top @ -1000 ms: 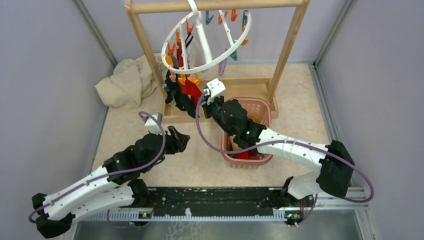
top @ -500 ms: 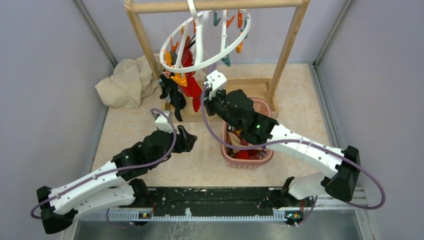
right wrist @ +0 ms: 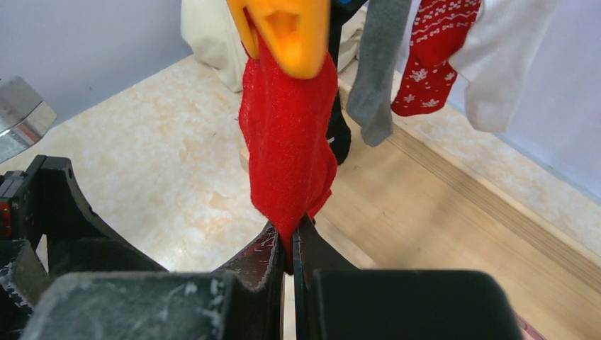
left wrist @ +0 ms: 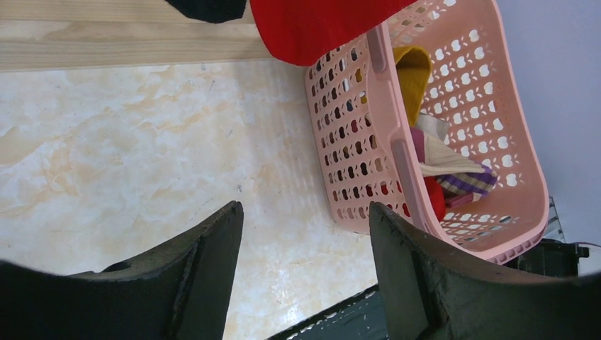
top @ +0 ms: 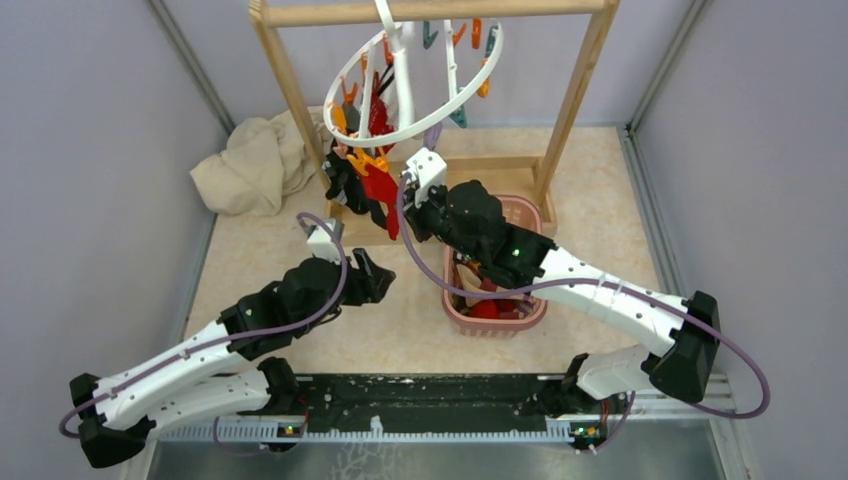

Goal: Remove the socks clipped to the hanger
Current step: Remove the sock from the hanger.

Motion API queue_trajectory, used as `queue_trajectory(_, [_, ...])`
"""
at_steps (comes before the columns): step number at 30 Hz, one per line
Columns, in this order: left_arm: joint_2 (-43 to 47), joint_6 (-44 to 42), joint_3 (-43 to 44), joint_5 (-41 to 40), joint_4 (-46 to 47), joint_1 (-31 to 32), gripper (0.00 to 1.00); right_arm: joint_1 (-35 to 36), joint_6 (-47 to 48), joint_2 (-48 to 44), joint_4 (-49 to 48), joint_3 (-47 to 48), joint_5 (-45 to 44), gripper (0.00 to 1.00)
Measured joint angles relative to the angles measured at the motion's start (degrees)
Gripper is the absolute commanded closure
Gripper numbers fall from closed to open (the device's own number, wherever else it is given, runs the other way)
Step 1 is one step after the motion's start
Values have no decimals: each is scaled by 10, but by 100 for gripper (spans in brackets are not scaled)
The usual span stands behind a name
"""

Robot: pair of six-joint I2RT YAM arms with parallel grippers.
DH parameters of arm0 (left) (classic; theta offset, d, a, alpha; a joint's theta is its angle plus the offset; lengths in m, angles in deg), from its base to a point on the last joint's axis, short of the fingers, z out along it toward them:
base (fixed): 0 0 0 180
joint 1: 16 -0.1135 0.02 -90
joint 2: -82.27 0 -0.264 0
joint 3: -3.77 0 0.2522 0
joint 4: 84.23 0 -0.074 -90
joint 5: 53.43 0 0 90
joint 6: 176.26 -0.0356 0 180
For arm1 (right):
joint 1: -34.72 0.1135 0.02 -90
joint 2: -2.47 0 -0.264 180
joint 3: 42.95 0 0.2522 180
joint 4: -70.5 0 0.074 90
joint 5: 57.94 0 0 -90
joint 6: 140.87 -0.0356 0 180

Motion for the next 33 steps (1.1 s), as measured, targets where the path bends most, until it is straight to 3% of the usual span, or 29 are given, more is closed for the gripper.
queue_trajectory(10, [-38,-23,10,5,-1,0,11,0,-21,-5,32,0,16,100])
queue_trajectory(13, [-44,-33,12,10,7,0,1,-2,-24,-14,47,0,17,100])
queue_trajectory(19, [-42,-52,9,15,36,0,1,-13,-27,-49,75,0,24,100])
queue_trajectory(33, [-48,-153,-42,87,199,0,1,-77,-57,-132,118,-5,54,100])
